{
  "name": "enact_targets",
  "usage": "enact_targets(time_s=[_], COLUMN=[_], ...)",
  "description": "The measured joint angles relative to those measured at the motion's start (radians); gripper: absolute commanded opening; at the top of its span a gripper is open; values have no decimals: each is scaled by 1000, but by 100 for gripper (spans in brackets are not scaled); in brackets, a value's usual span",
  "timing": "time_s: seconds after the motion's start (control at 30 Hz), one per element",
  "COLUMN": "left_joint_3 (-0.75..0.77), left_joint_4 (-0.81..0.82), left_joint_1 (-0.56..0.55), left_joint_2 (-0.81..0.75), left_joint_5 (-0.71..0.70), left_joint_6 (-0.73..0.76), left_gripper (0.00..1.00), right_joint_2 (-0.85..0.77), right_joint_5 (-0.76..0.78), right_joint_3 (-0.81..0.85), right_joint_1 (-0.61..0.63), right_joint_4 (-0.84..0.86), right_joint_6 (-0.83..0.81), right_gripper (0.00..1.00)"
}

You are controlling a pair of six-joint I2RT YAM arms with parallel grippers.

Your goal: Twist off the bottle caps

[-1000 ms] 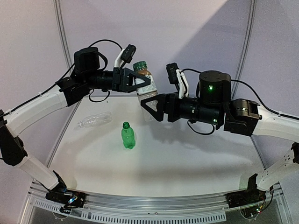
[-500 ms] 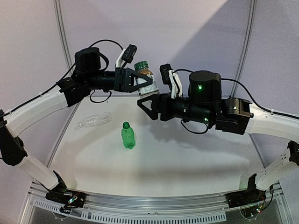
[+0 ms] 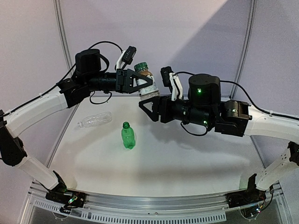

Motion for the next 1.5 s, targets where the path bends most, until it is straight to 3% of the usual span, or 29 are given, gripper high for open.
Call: enact_targets(time_s=[0.23,0.37,0.47,0.53,0.73,0.77,0.97,1.23,1.5], left_joint_3=[-1,-1,-1,-1,-4,-5,-2,39,72], left_joint_4=[-10,-19,-26,-32,-47,-51,-95,-48,87], left_joint_1=[-2,-3,-5,-6,-9,-9,23,122,122], left_joint_2=[-1,-3,-4,-5,-23,-27,-64,-98,-79], left_joint_5=[-12,-21,-28,-34,-67,-75,-71,114,253], left_joint_6=[4,-2,-5,-4,15,22,75,71,-1], left_gripper=[18,17,23,35,98,99,99,93,77], right_joint_2=[-4,-6,-8,-11,-14,-15,-45,-100,-100], right_joint_5=[14,14,14,14,8,8,4,-109,-242], right_joint_3=[-12,-17,-26,-31,-34,-34,-34,-34,-34], right_joint_1=[0,0,0,0,0,0,-1,-18,-37], right_joint_4=[9,15,26,31,39,39,27,24,21], right_joint_6=[-8,-21,-26,-26,-28,-28,-43,-65,-67], right_gripper=[55,45,37,34,29,29,28,27,27])
